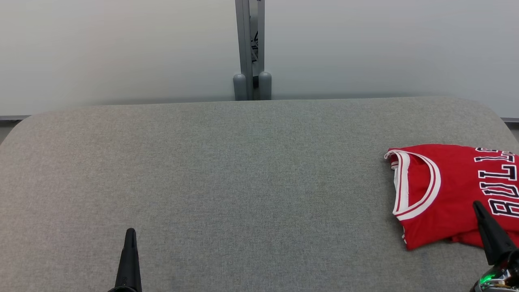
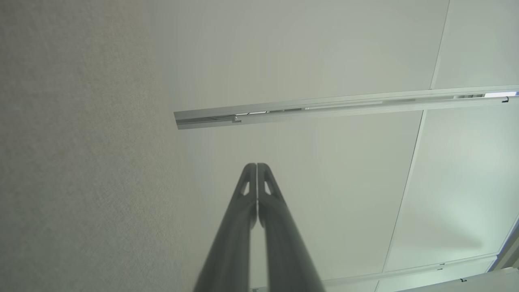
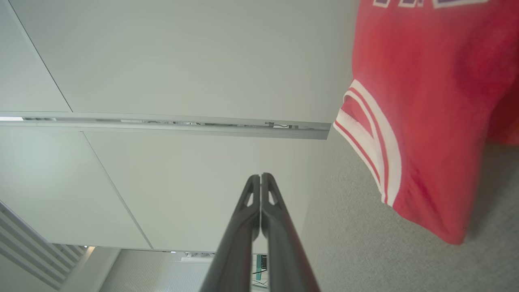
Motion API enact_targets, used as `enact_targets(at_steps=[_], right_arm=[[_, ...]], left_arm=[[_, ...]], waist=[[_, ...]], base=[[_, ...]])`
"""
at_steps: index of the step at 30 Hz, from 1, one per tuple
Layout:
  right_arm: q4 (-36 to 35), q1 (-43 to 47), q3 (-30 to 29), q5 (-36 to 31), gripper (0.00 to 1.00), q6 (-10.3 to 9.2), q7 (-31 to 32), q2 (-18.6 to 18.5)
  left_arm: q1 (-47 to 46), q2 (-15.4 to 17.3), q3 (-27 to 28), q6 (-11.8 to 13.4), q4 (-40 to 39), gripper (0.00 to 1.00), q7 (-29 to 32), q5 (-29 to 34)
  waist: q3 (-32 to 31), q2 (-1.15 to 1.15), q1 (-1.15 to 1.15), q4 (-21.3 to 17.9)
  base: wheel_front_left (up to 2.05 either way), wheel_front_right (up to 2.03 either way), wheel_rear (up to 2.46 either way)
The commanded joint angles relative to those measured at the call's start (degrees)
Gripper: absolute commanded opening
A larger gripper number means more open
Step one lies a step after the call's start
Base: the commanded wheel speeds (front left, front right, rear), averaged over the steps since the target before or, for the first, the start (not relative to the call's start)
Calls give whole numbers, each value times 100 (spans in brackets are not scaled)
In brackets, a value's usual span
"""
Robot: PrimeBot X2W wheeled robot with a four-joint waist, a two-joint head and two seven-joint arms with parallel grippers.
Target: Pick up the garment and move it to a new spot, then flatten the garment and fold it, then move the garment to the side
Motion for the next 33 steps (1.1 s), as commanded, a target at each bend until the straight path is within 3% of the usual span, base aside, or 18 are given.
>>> enact_targets(at_steps=[1,33], right_arm=[[4,-30,-29,-19,0,2,42,-7],[13,-50,-116,-102,0,2,123,63]], left_arm=[[31,18,29,-25,-25,0,5,-10],[33,10,35,-26,-27,0,13,-1]], waist=[[0,0,0,0],[0,0,0,0]], base=[[0,0,0],[0,0,0]])
